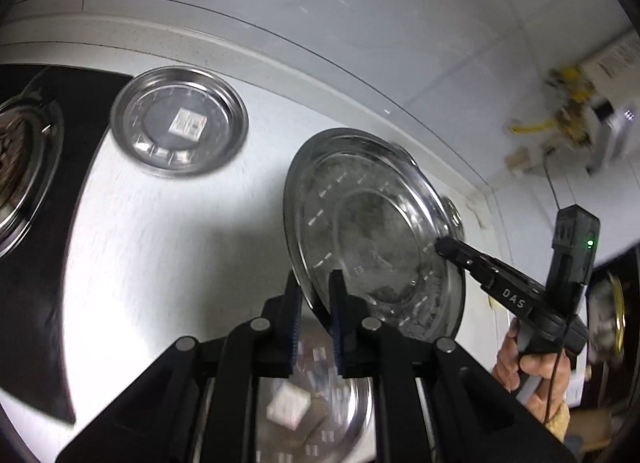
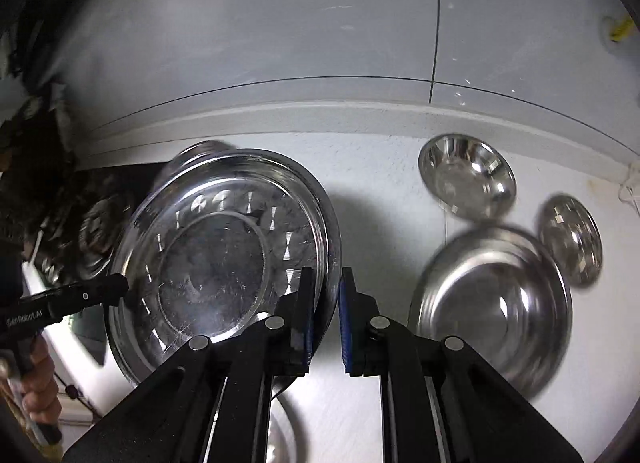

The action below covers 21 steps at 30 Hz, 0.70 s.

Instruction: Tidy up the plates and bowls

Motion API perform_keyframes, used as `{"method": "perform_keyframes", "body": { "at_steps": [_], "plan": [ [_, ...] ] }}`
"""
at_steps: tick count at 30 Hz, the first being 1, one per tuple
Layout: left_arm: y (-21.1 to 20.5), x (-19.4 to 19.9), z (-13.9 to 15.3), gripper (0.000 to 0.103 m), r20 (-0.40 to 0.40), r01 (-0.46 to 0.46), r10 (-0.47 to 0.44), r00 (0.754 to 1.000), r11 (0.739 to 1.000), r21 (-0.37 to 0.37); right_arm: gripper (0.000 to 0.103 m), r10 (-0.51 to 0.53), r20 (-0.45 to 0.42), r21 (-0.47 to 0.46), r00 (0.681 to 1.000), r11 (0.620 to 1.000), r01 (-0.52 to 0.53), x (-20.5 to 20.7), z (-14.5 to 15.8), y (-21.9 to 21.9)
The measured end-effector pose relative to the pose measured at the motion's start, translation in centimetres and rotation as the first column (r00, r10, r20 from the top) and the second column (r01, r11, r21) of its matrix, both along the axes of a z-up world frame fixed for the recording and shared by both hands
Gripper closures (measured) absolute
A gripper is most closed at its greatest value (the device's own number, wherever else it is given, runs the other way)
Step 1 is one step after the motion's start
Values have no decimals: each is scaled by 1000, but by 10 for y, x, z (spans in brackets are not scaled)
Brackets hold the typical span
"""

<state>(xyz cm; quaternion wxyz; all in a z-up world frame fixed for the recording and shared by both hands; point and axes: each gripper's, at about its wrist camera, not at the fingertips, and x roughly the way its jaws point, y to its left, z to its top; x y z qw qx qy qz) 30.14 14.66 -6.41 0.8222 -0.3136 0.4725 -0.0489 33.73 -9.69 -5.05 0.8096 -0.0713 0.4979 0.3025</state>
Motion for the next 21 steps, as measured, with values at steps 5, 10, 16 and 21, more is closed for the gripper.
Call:
{"method": "perform_keyframes", "body": {
  "at_steps": [5,10,16,21],
  "plan": [
    [-9,-60,-1,91,-13,70,-70,997,998,-4,92,27,-39,11,999,1000,-27,-65,6,-28],
    [-11,-99,-43,91,-73,108,-109,991,994,-14,91,44,-103,-30,994,998,-47,-114,-32,-44],
    [-16,-112,-86,91,-152,112,-112,982,994,-7,91,16,-187,-63,982,998,-29,-136,-78,-55],
    [-18,-114,-99,91,-177,100,-95,980,995,17,91,10,-187,-69,982,997,-24,-140,-82,-53]
  ]
}}
